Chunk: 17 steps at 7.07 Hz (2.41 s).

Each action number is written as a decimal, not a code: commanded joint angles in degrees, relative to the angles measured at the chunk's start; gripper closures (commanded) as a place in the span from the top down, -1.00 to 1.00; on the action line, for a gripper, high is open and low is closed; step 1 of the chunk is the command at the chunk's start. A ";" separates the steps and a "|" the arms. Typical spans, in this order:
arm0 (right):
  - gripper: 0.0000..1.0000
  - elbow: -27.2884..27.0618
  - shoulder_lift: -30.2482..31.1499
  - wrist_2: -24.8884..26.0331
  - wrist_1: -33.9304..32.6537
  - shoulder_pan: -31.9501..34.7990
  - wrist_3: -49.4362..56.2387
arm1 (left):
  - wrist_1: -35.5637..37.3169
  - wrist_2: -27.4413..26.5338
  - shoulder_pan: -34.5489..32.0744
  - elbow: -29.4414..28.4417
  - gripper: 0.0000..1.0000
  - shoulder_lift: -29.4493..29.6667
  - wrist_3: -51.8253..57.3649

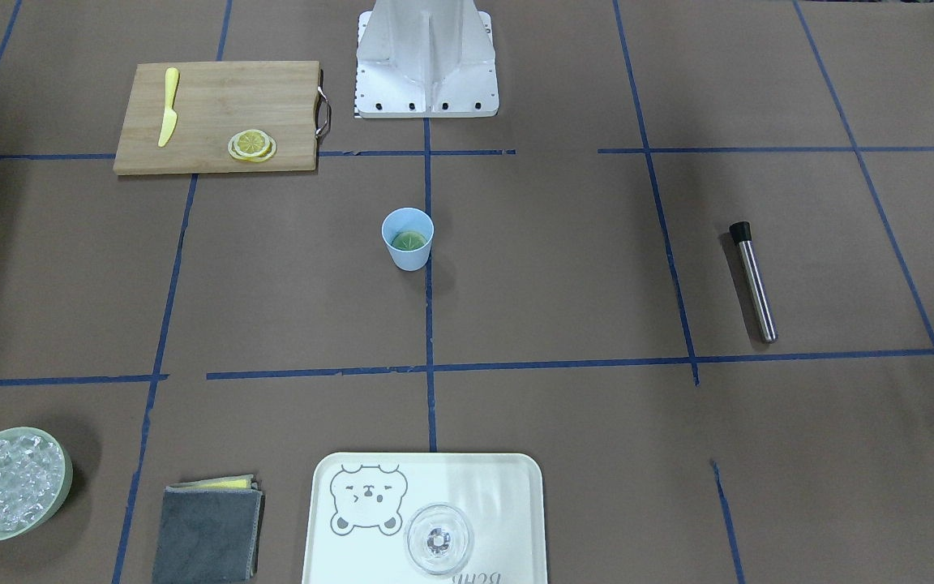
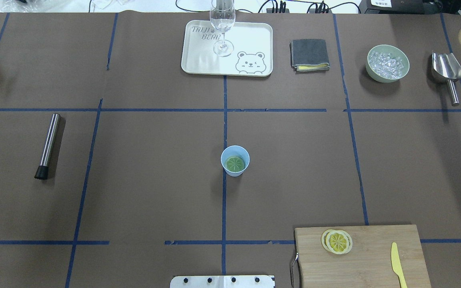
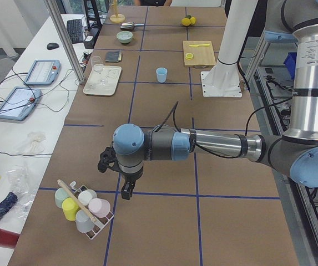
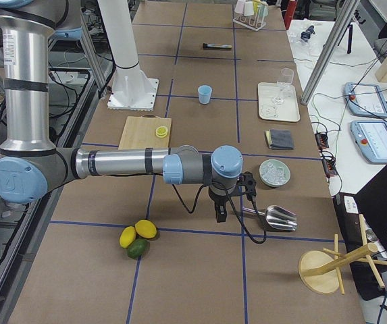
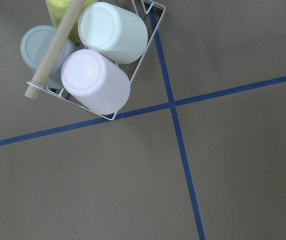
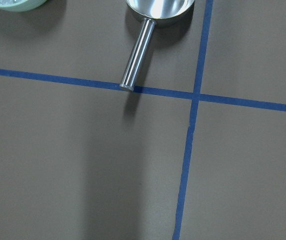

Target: Squeeze lemon into cup

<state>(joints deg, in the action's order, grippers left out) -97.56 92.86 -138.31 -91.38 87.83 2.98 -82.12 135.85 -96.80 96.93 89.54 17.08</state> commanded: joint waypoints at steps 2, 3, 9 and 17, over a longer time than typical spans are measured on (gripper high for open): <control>1.00 -2.98 1.00 -0.03 -2.83 1.29 0.28 | 5.65 0.20 -0.06 0.01 1.00 0.38 -0.20; 1.00 -4.21 1.62 0.06 -3.63 1.29 0.19 | 5.48 0.03 -0.06 0.27 1.00 0.02 0.31; 1.00 -6.86 2.06 2.94 -3.63 -1.78 0.36 | 4.51 -6.74 1.52 0.27 1.00 0.72 0.67; 1.00 -6.42 2.85 3.84 -3.37 -2.23 0.98 | 1.00 -6.13 1.61 -2.28 1.00 0.28 0.50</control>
<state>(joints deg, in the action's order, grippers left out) -104.03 95.74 -134.41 -94.77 85.61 3.96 -80.96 129.69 -95.22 94.48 89.71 17.71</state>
